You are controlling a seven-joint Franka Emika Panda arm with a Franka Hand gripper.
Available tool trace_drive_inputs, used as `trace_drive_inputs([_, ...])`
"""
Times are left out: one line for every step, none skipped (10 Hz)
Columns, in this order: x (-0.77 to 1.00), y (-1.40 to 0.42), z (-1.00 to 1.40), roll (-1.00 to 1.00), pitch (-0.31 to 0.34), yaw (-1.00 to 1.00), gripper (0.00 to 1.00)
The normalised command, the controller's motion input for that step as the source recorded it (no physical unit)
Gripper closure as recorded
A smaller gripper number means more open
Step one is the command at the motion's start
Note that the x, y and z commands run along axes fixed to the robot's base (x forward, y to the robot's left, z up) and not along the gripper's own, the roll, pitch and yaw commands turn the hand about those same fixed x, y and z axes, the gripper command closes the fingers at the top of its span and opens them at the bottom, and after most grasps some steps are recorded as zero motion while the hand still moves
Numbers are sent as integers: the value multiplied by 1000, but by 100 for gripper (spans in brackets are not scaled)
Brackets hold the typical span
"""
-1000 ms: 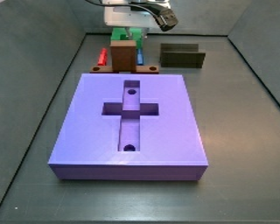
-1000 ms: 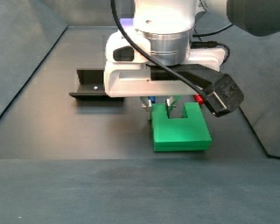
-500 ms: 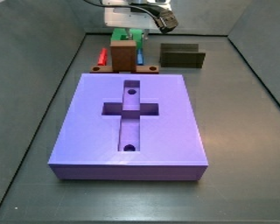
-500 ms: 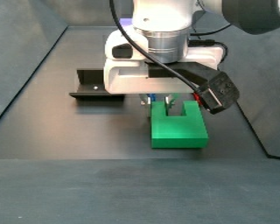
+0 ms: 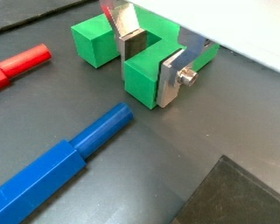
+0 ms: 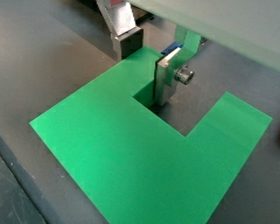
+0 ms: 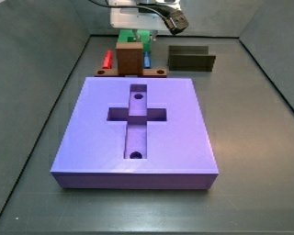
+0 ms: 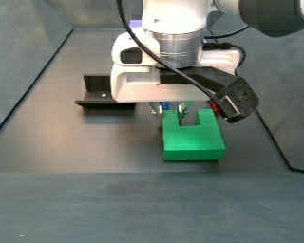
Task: Pick up the green object. Move up. Place the green object on the fixture. Regrasp the green object. Move to above the board. Insert the green object.
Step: Pick up the green object, then move up, then place the green object on the fixture.
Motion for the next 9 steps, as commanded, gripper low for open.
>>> trace_drive_inputs([0, 0, 0, 0, 0, 0, 100])
trace_drive_inputs([0, 0, 833, 0, 0, 0, 100])
trace_drive_inputs([-46, -29, 814, -9, 18, -30, 100])
trace_drive_inputs([-88, -39, 648, 8, 37, -36, 100])
trace_drive_inputs([-44, -19, 275, 52, 13, -11, 100])
trace_drive_inputs([0, 0, 0, -11, 0, 0, 100])
trace_drive_inputs([463, 0, 543, -517, 240, -189, 100])
trace_drive_inputs([797, -154, 831, -617, 349, -209, 100])
trace_drive_inputs([860, -231, 720, -677, 280, -174, 100])
